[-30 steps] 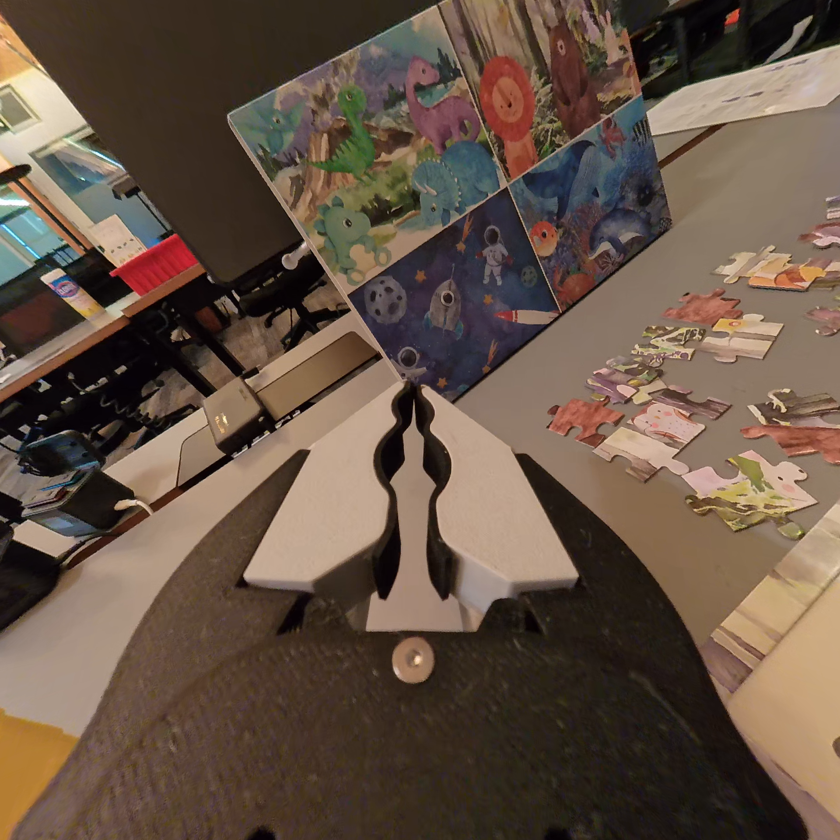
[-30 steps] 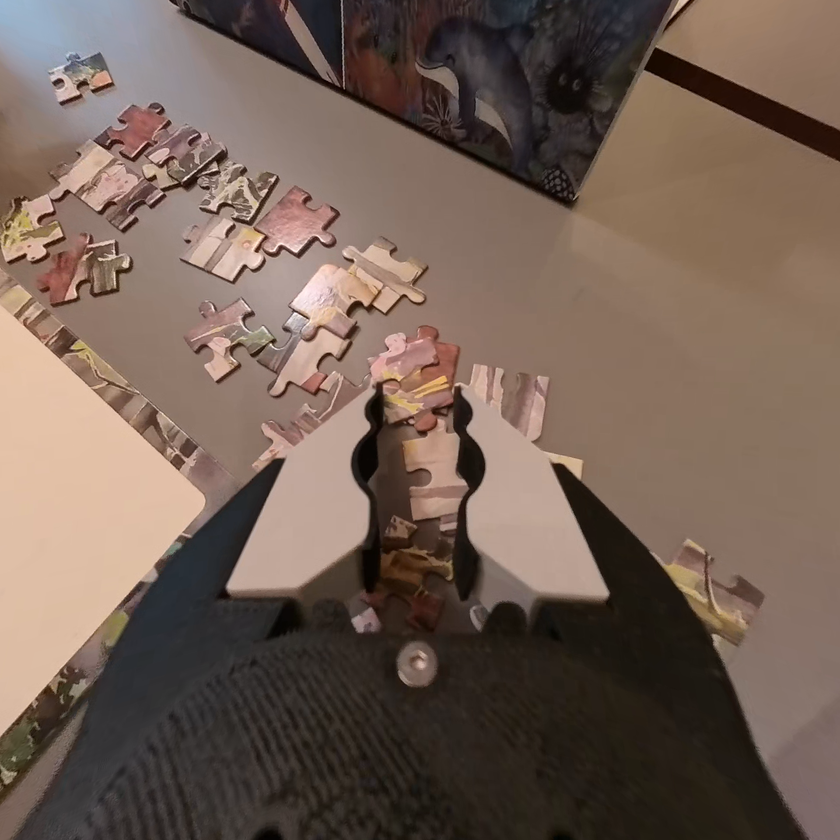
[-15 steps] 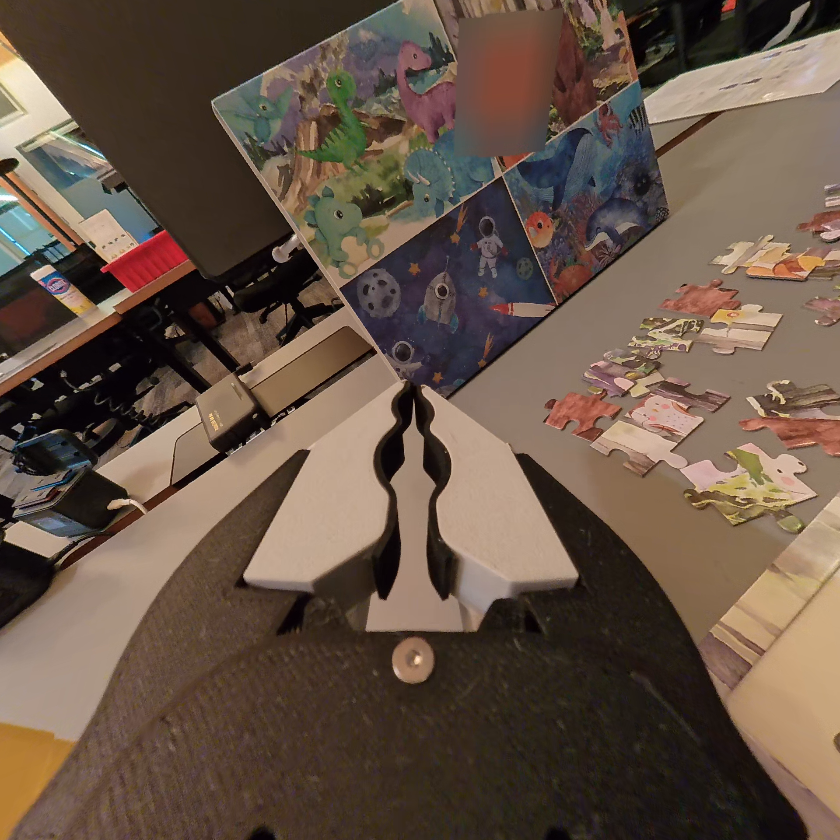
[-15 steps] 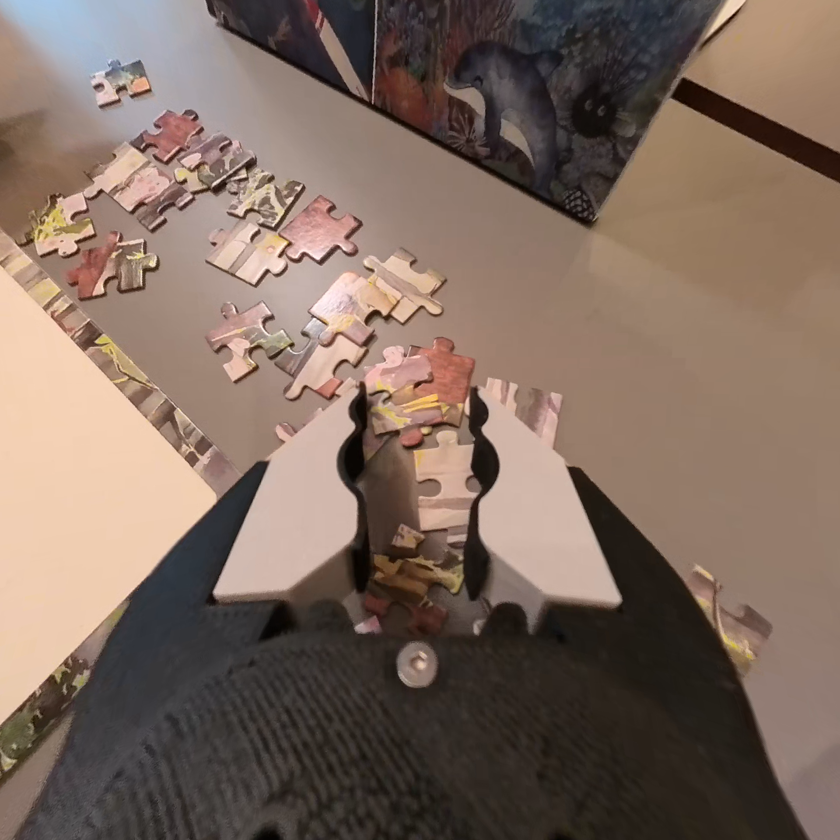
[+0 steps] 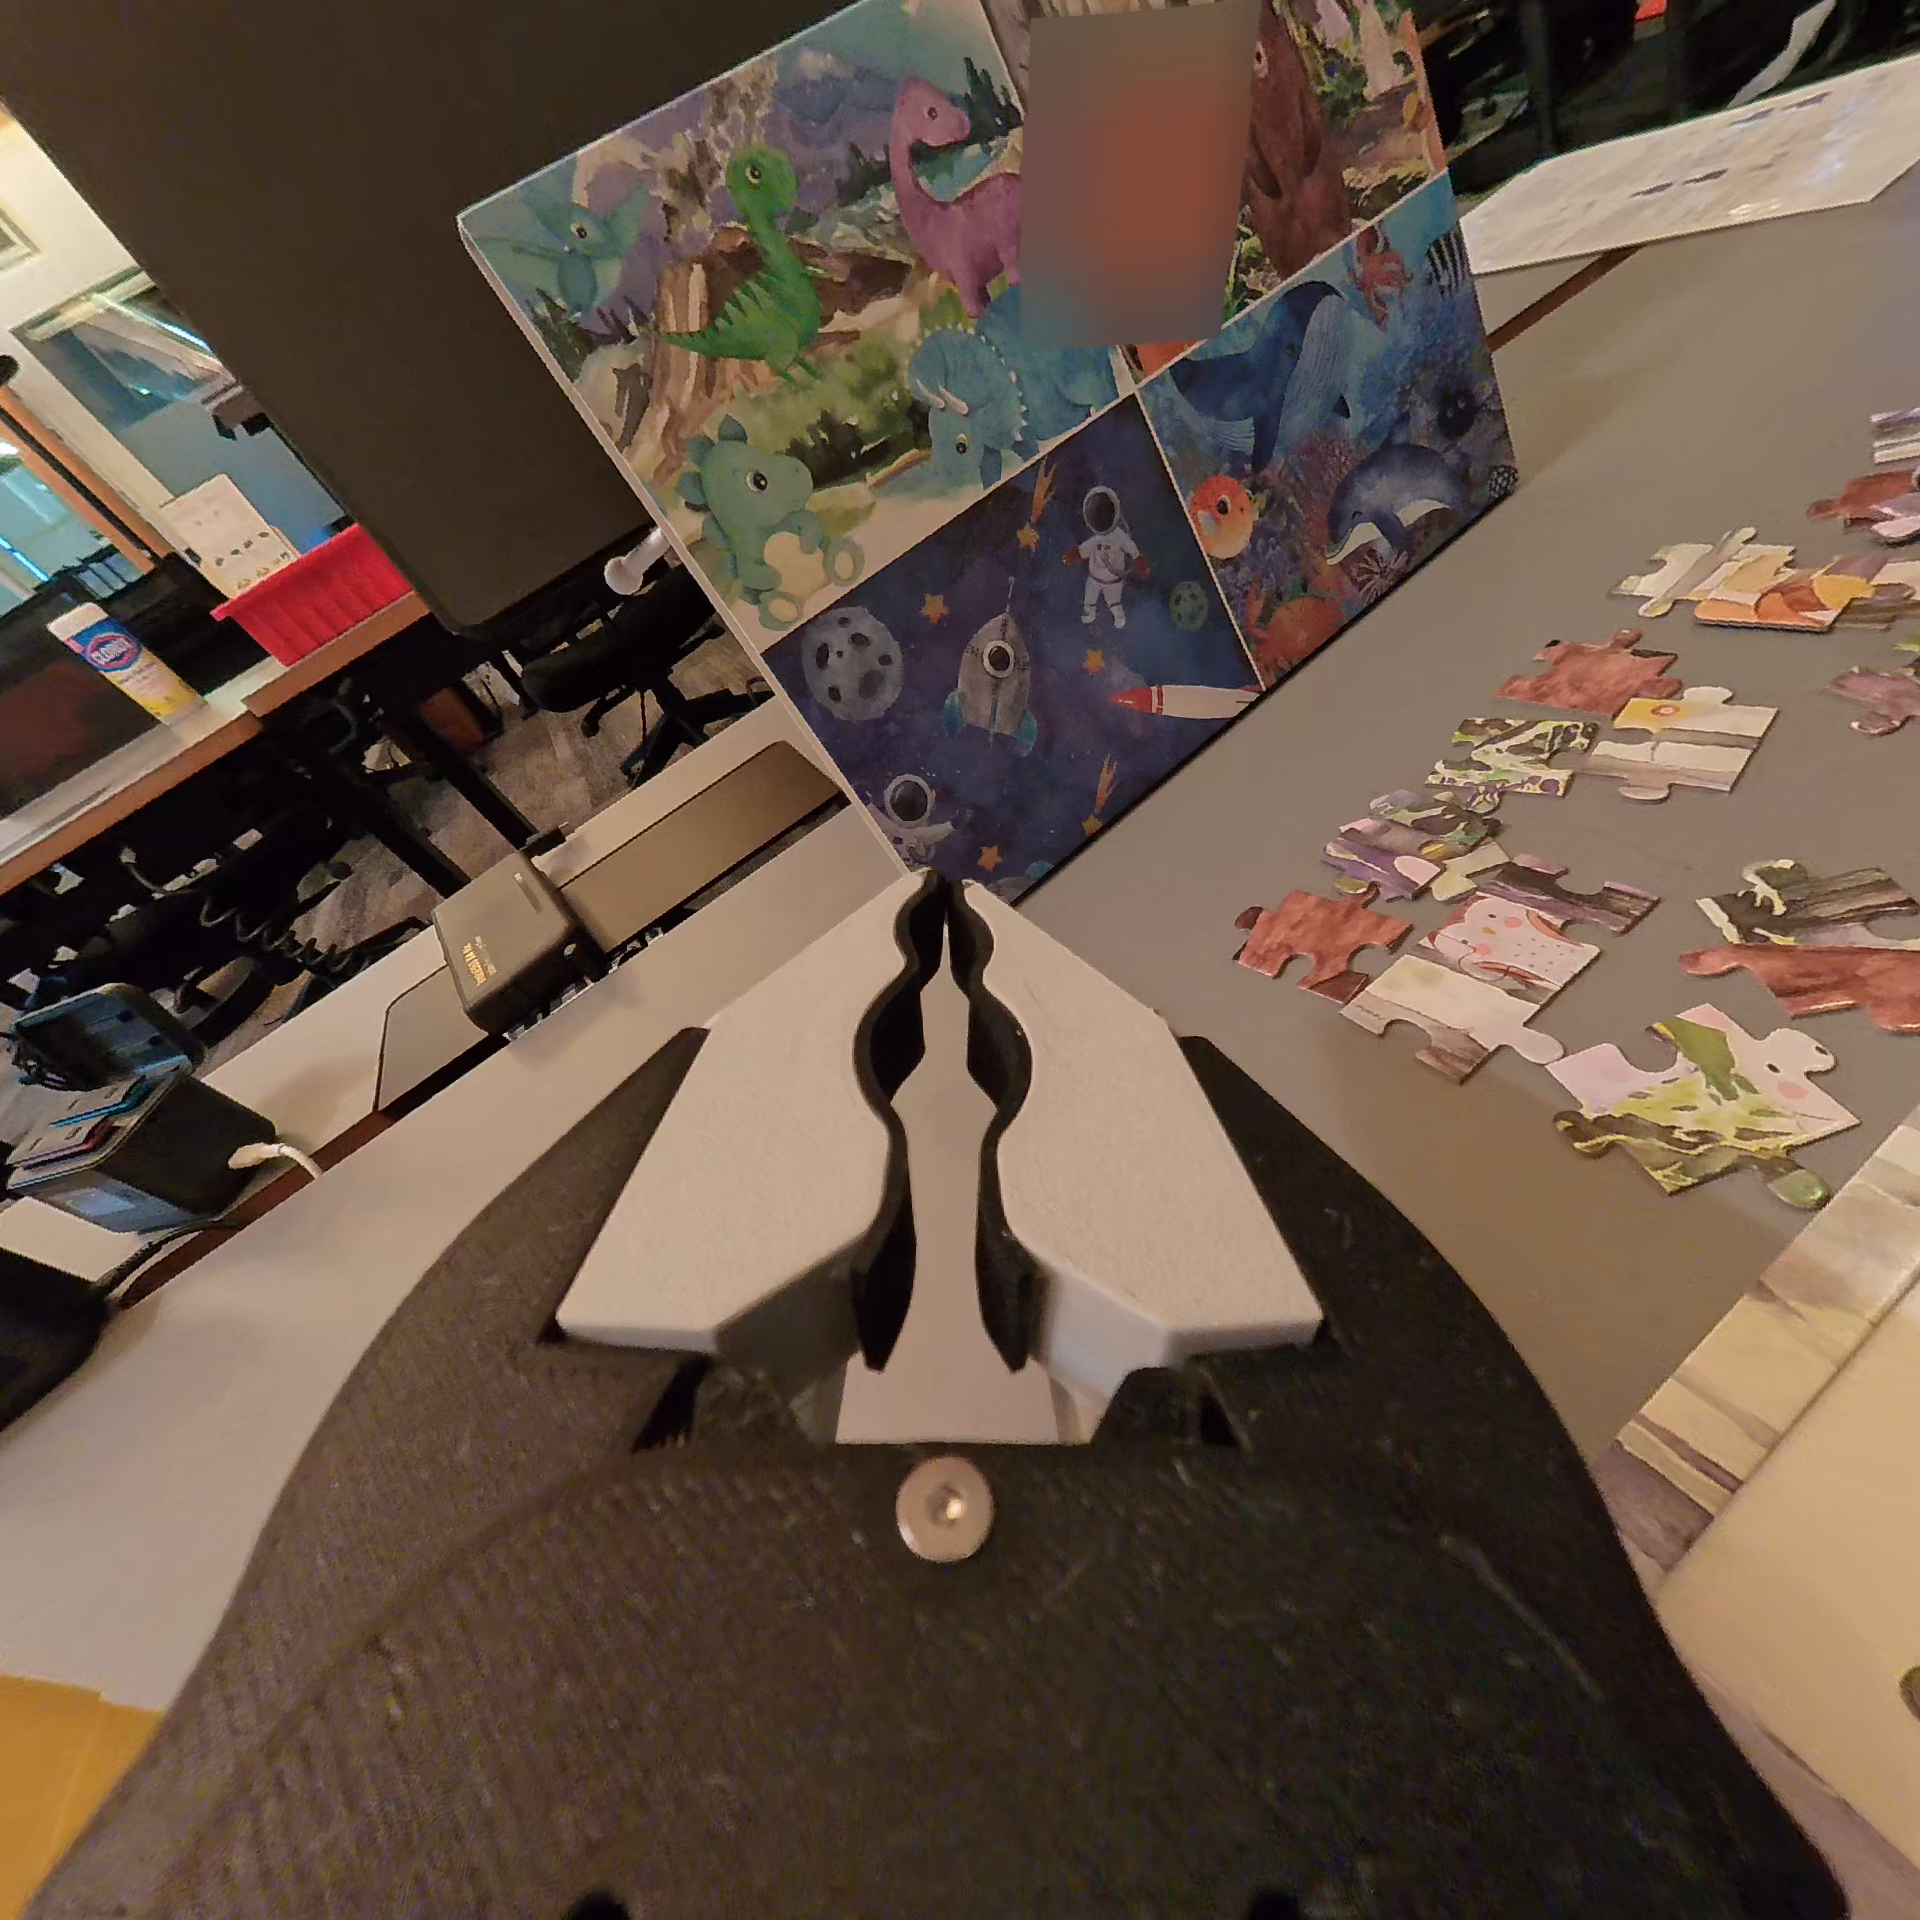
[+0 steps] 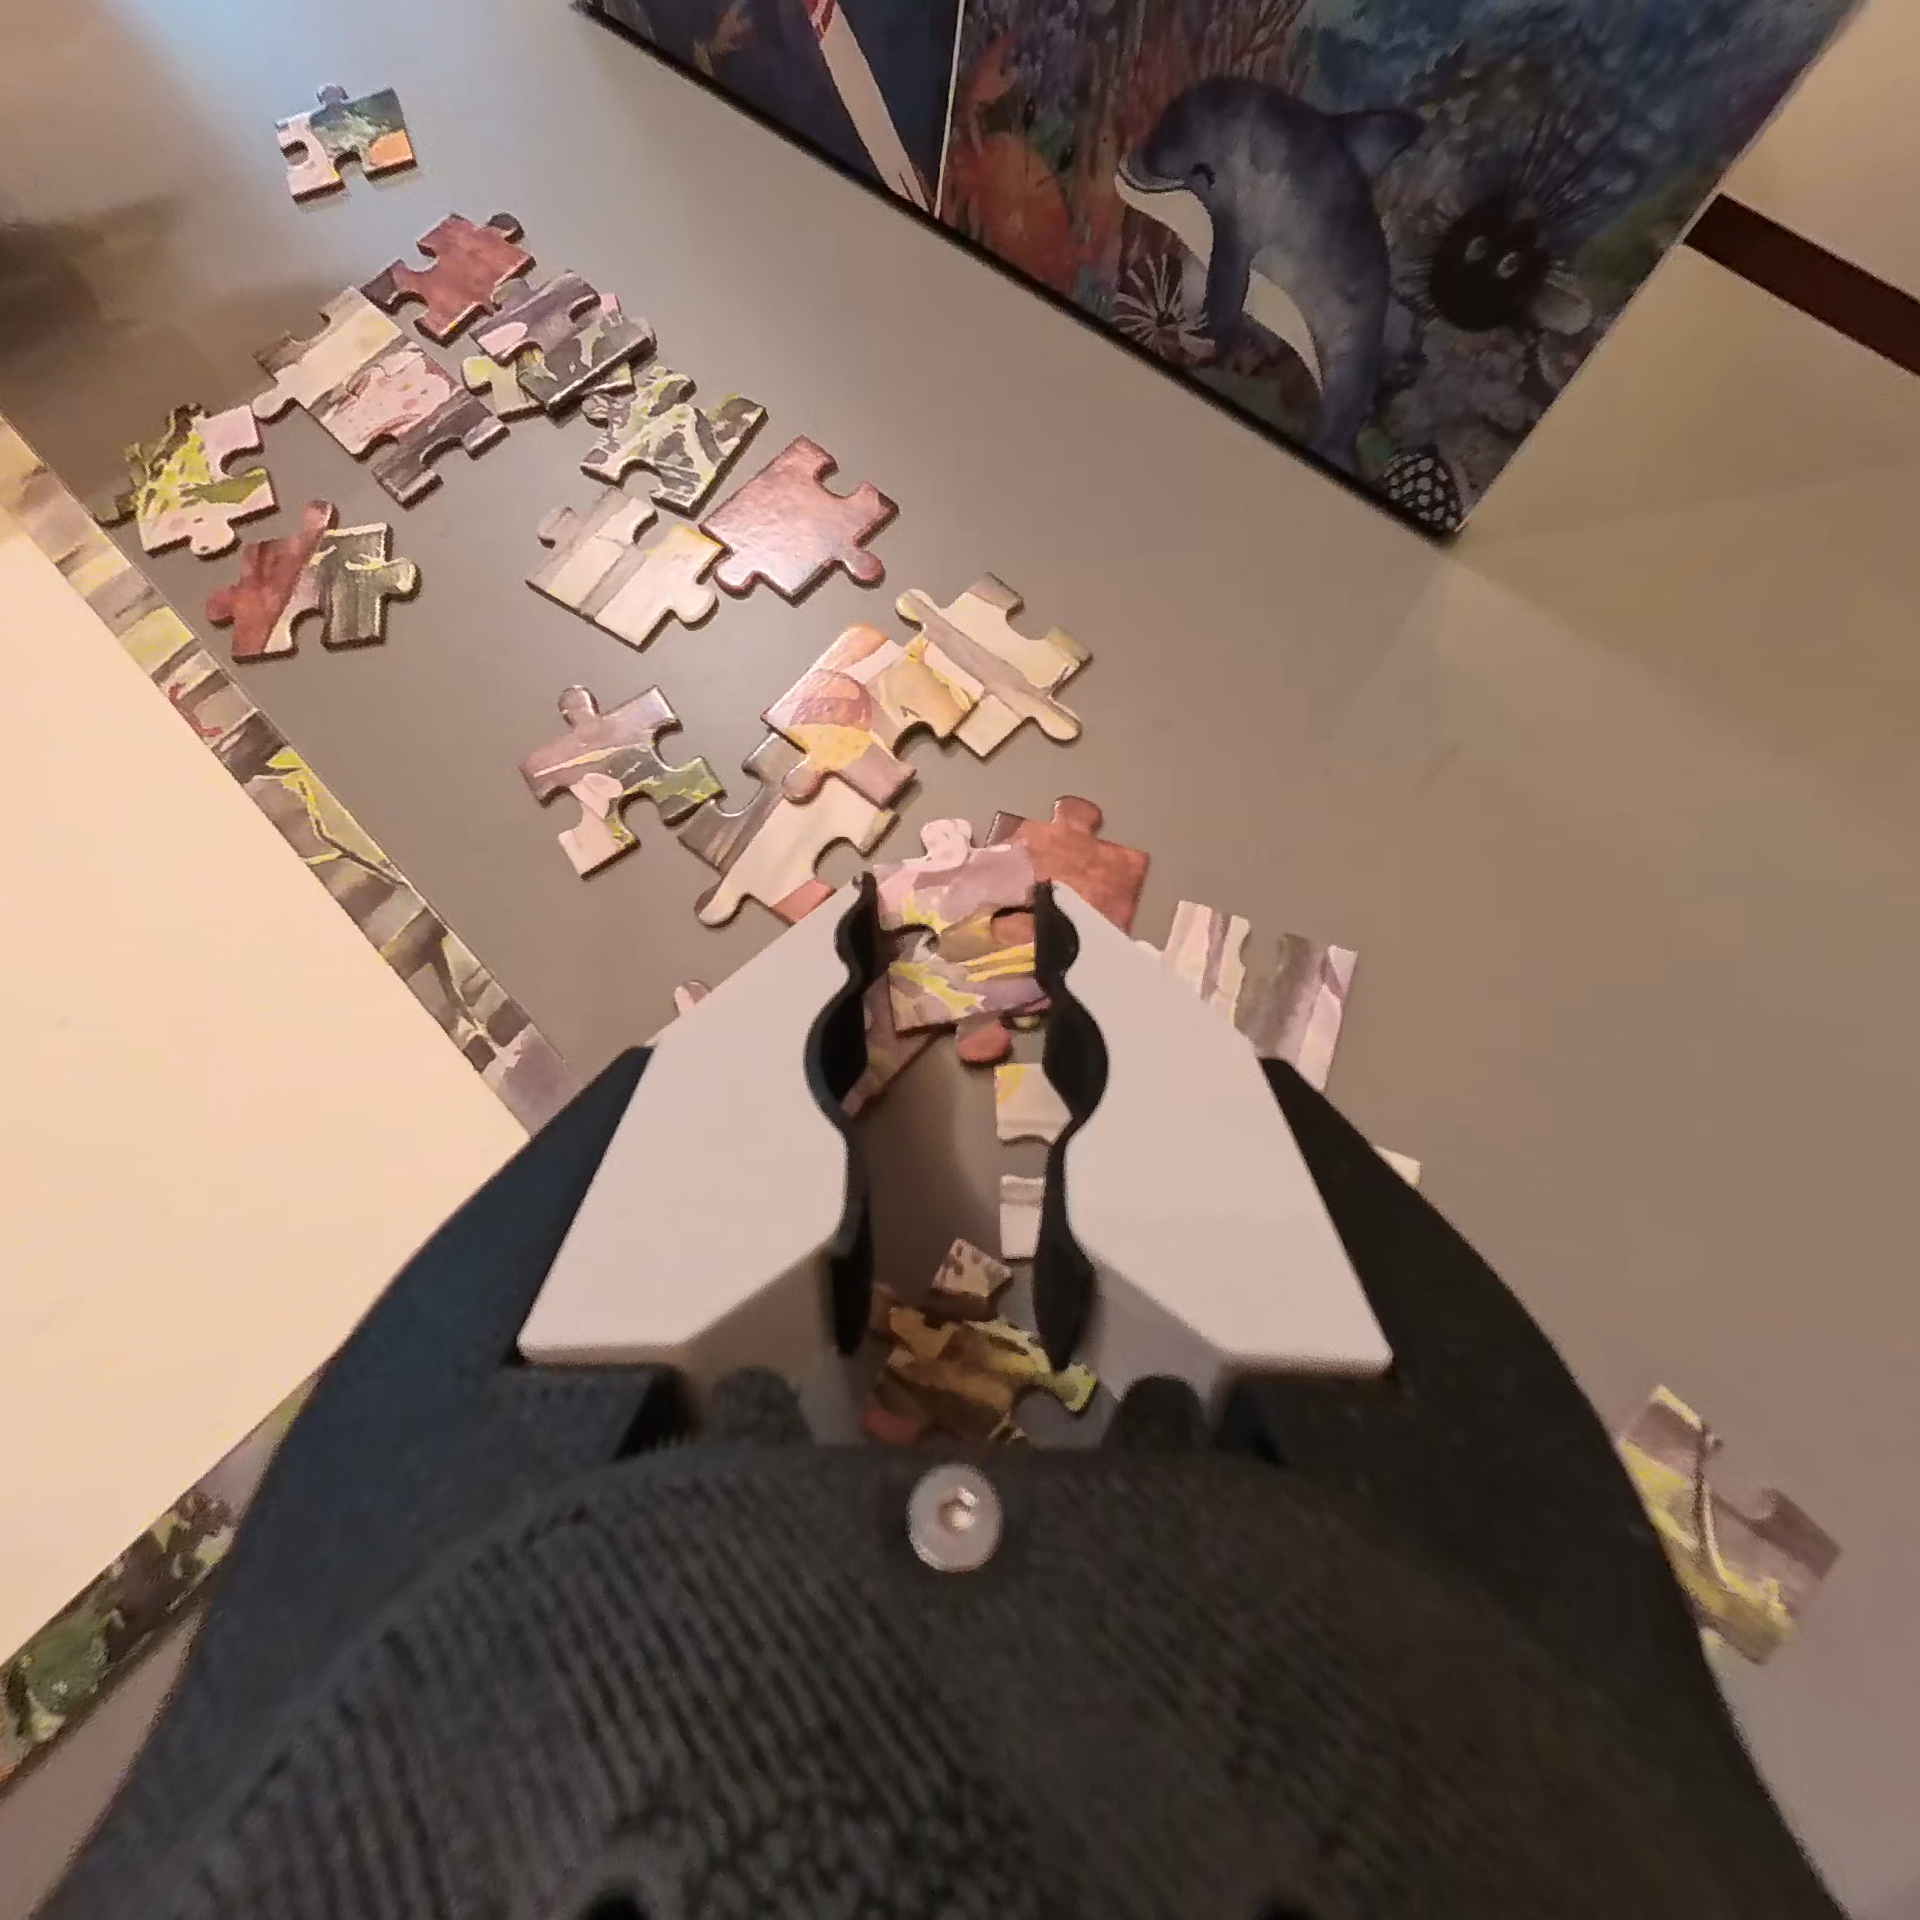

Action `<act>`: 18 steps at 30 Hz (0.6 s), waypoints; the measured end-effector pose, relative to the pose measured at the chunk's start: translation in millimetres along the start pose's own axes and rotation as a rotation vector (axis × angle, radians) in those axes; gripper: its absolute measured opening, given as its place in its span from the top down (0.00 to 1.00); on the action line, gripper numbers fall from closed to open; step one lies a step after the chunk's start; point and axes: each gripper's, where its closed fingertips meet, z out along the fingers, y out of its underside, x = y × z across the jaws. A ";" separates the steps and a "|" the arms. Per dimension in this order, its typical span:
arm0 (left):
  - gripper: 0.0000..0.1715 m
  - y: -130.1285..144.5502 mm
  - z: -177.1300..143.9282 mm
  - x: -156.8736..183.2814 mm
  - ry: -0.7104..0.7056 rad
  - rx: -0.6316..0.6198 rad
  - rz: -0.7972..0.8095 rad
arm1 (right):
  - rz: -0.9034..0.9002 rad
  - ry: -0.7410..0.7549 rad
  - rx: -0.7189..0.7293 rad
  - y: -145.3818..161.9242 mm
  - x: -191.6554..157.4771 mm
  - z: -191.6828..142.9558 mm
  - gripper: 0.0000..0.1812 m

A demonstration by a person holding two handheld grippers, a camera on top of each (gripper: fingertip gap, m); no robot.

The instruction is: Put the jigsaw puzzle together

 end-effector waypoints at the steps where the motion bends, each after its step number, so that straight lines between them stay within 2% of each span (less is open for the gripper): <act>1: 1.00 0.3 -0.1 0.3 0.000 0.000 0.001 | 0.007 -0.004 0.001 0.2 -0.1 -0.3 0.84; 8: 1.00 -0.2 -0.1 2.3 0.001 0.003 0.011 | -0.005 0.069 0.032 -4.6 15.4 -14.1 0.84; 14: 1.00 0.5 -0.1 3.0 0.004 0.004 0.014 | 0.063 0.329 0.116 -5.1 78.6 -55.0 0.84; 18: 1.00 0.7 0.0 4.6 0.006 0.004 0.016 | 0.166 0.354 0.132 4.7 98.3 -59.9 0.84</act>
